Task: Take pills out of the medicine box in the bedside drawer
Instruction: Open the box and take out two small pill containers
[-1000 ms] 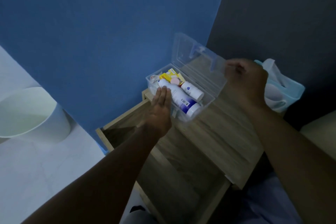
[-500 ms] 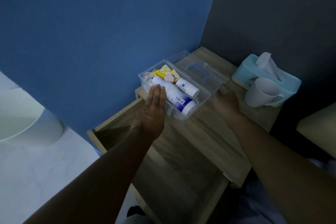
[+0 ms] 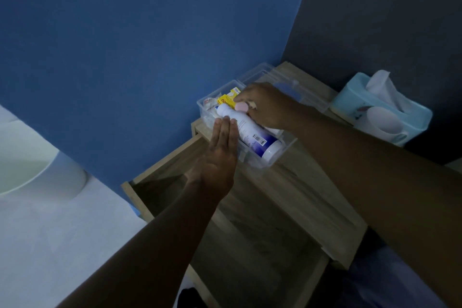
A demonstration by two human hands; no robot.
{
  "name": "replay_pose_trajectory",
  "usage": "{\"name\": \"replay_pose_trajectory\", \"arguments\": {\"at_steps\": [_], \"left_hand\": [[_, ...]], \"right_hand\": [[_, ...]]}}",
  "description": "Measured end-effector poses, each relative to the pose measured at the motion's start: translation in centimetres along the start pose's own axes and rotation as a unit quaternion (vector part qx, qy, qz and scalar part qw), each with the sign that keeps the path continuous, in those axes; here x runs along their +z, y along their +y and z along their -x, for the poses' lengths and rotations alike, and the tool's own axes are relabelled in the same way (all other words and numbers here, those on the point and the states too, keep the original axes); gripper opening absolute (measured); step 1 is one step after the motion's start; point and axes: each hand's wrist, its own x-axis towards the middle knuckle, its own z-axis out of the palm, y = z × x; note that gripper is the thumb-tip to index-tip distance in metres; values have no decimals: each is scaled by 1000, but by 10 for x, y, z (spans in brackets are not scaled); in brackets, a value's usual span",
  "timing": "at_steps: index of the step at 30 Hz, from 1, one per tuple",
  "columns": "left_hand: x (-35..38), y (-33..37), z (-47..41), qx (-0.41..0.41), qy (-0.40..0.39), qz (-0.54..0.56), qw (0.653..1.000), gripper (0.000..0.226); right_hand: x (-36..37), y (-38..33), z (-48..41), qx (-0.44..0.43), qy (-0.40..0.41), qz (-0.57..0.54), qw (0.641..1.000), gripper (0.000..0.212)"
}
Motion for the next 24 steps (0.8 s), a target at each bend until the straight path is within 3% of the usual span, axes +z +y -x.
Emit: {"name": "replay_pose_trajectory", "arguments": {"at_steps": [7,12,19,22,24], "left_hand": [[-4,2,0,-1,-13,-10,1000,89],[-5,5,1,-1,-12,-35,999,86],[-16,13,-3,-24,-77,-101,992,102],[-41,21,-4,-78,-115,41,989,98],[-61,29,-3,-87,-66,165,980,88]], "right_hand": [[0,5,-20,-36,-69,23,997,23],[-7,11,-15,45,21,-60,997,38],[-36,3,41,43,103,-66,992,16],[-50,-6,71,34,89,-90,991,20],[-62,-13,90,27,78,-98,992,26]]}}
